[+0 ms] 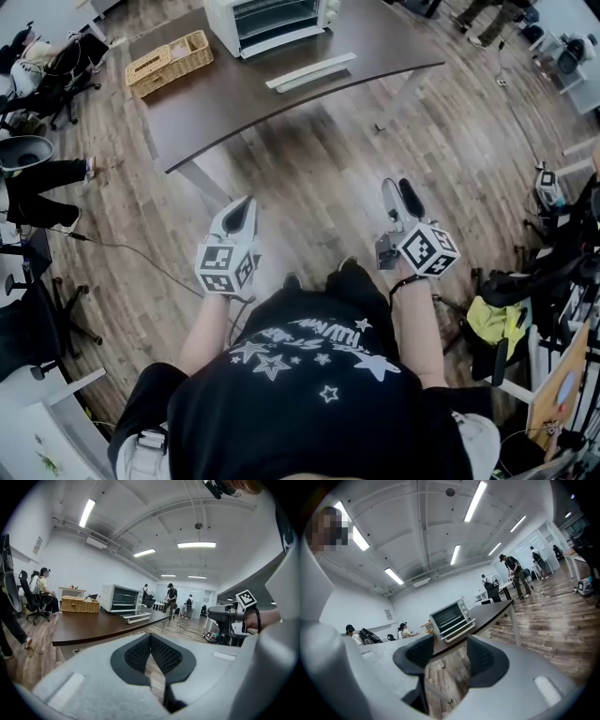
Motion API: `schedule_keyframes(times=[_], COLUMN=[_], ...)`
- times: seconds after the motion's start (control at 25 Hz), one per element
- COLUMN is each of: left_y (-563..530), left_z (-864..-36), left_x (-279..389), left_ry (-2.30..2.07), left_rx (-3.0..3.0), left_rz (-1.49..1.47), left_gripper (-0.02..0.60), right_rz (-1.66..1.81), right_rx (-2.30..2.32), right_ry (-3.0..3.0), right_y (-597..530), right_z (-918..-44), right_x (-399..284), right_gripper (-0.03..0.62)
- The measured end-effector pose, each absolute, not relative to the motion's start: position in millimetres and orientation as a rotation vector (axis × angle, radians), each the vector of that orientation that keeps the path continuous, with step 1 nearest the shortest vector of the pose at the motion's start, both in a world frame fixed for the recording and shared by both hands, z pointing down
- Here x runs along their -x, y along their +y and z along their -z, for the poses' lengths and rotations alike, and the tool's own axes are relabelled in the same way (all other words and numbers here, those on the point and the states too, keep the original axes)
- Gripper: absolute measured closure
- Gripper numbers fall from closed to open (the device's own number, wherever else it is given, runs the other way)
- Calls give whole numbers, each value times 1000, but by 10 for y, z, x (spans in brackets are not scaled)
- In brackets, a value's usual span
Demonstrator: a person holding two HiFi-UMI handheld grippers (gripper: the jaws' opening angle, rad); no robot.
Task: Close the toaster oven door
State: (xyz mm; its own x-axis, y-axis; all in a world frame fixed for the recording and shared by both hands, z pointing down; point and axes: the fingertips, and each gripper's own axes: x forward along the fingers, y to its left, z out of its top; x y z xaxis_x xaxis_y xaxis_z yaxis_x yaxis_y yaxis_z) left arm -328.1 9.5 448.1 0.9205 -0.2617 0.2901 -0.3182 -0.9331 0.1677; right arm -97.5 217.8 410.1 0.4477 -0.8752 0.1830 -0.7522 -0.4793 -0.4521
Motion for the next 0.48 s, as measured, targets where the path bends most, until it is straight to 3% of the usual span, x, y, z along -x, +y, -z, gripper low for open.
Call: schedule_keyframes(times=[0.48], left_y=[-220], left_z=[-4621], left_x=[2621], left_ry=[-554], left_rx=[-2843], left_rz=[-464], left_gripper=[571], right_rz=[661], right_rx=[2344], right_ry=[1521], right_y=[1581], right_z=[-4348], right_x=[89], right_gripper=[364])
